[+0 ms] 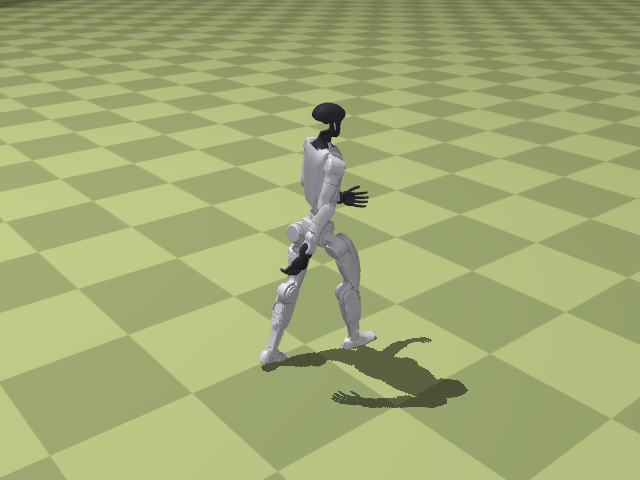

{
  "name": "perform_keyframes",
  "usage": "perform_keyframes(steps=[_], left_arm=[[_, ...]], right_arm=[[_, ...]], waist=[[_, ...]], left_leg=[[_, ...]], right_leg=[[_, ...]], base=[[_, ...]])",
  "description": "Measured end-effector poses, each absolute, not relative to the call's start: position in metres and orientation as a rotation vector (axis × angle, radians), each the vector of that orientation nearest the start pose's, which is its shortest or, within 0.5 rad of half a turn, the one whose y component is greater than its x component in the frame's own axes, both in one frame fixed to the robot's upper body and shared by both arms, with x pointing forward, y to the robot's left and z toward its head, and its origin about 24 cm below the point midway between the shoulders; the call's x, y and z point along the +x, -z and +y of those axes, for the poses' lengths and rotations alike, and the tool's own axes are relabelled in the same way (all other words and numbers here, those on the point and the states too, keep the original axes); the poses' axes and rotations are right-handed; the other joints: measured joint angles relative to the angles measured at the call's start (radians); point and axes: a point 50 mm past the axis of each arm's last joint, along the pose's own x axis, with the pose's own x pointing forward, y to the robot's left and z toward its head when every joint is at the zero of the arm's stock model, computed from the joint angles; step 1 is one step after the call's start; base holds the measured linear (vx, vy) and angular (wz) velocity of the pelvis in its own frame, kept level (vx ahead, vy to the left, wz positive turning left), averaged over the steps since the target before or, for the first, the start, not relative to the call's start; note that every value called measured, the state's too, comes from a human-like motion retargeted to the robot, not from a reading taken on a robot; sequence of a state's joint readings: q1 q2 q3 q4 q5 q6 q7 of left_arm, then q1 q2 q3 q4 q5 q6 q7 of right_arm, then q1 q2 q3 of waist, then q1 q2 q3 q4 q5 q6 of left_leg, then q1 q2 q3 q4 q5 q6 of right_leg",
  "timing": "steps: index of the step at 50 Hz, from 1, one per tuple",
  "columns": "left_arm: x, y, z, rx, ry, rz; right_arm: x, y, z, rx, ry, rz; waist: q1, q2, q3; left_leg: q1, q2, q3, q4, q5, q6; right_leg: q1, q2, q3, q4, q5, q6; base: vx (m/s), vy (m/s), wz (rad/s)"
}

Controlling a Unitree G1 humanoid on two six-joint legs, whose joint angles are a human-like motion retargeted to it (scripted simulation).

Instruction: Walk run

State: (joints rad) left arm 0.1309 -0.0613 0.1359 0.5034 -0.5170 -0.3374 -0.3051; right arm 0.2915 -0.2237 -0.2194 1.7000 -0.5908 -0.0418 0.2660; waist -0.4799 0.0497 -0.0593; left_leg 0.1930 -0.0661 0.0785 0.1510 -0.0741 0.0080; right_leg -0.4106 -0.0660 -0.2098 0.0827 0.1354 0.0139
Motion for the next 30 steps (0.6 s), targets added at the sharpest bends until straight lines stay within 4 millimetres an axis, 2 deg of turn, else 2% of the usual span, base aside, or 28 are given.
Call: perform_keyframes(steps=[3, 5, 7, 8, 13, 16, 20, 23, 25, 27, 28, 30], left_arm=[[0.177, 0.076, 0.159, -0.601, -0.115, 0.226], [0.171, 0.081, 0.153, -0.634, -0.140, 0.240], [0.169, 0.081, 0.152, -0.649, -0.156, 0.224], [0.169, 0.080, 0.151, -0.651, -0.147, 0.216], [0.172, 0.080, 0.146, -0.680, -0.132, 0.210], [0.172, 0.079, 0.149, -0.674, -0.144, 0.202], [0.175, 0.076, 0.153, -0.634, -0.122, 0.194], [0.177, 0.073, 0.154, -0.625, -0.121, 0.182], [0.179, 0.072, 0.155, -0.631, -0.127, 0.172], [0.180, 0.071, 0.155, -0.641, -0.135, 0.165], [0.181, 0.070, 0.155, -0.646, -0.137, 0.161], [0.182, 0.070, 0.157, -0.648, -0.138, 0.157]], right_arm=[[-0.121, 0.153, -0.214, -0.094, -0.296, 1.945], [-0.095, 0.160, -0.215, -0.153, -0.292, 1.883], [-0.059, 0.167, -0.218, -0.251, -0.293, 1.801], [-0.040, 0.170, -0.220, -0.304, -0.286, 1.756], [0.070, 0.169, -0.225, -0.575, -0.251, 1.471], [0.131, 0.157, -0.218, -0.656, -0.237, 1.268], [0.195, 0.133, -0.203, -0.655, -0.218, 1.019], [0.224, 0.117, -0.193, -0.634, -0.221, 0.879], [0.235, 0.109, -0.190, -0.625, -0.224, 0.815], [0.237, 0.107, -0.190, -0.627, -0.222, 0.788], [0.236, 0.108, -0.191, -0.630, -0.221, 0.786], [0.226, 0.114, -0.193, -0.641, -0.227, 0.812]], waist=[[0.011, 0.003, -0.016], [0.028, -0.032, -0.023], [0.034, -0.072, -0.033], [0.028, -0.083, -0.033], [0.054, -0.097, -0.020], [0.081, -0.092, -0.014], [0.137, -0.075, 0.005], [0.187, -0.067, 0.030], [0.221, -0.069, 0.042], [0.242, -0.074, 0.047], [0.244, -0.072, 0.048], [0.245, -0.069, 0.051]], left_leg=[[-0.027, 0.019, -0.010, 0.149, 0.257, -0.067], [-0.068, 0.002, 0.029, 0.295, 0.404, -0.108], [-0.126, 0.021, 0.136, 0.461, 0.475, -0.075], [-0.159, 0.029, 0.147, 0.533, 0.467, -0.060], [-0.329, 0.098, 0.202, 0.696, 0.230, -0.023], [-0.404, 0.121, 0.254, 0.606, 0.114, 0.005], [-0.465, 0.119, 0.300, 0.354, 0.082, 0.036], [-0.507, 0.072, 0.242, 0.148, 0.095, 0.017], [-0.539, 0.036, 0.200, 0.031, 0.100, -0.001], [-0.563, -0.005, 0.185, -0.074, 0.081, -0.044], [-0.569, -0.023, 0.187, -0.121, 0.065, -0.089], [-0.576, -0.042, 0.214, -0.171, 0.047, -0.143]], right_leg=[[0.056, -0.001, 0.009, 0.024, -0.039, -0.027], [0.097, -0.022, 0.011, 0.038, -0.068, -0.048], [0.138, -0.044, -0.010, 0.041, -0.095, -0.063], [0.159, -0.040, 0.004, 0.040, -0.109, -0.069], [0.261, -0.006, 0.010, 0.007, -0.140, -0.076], [0.306, 0.036, 0.017, -0.009, -0.152, -0.091], [0.357, 0.103, 0.026, -0.019, -0.174, -0.114], [0.408, 0.154, 0.059, -0.025, -0.196, -0.131], [0.442, 0.174, 0.075, -0.031, -0.210, -0.137], [0.471, 0.186, 0.079, -0.036, -0.226, -0.143], [0.483, 0.195, 0.071, -0.037, -0.234, -0.147], [0.504, 0.211, 0.051, -0.034, -0.247, -0.152]], base=[[0.87, -0.50, 0.26], [0.66, -0.39, -0.40], [0.61, -0.38, -0.37], [0.64, -0.39, -0.06], [0.52, -0.28, -0.50], [0.56, -0.25, -0.80], [0.53, -0.21, -0.83], [0.58, -0.19, -0.87], [0.57, -0.17, -0.79], [0.63, -0.16, -0.37], [0.75, -0.16, -0.01], [0.68, -0.14, 0.12]])
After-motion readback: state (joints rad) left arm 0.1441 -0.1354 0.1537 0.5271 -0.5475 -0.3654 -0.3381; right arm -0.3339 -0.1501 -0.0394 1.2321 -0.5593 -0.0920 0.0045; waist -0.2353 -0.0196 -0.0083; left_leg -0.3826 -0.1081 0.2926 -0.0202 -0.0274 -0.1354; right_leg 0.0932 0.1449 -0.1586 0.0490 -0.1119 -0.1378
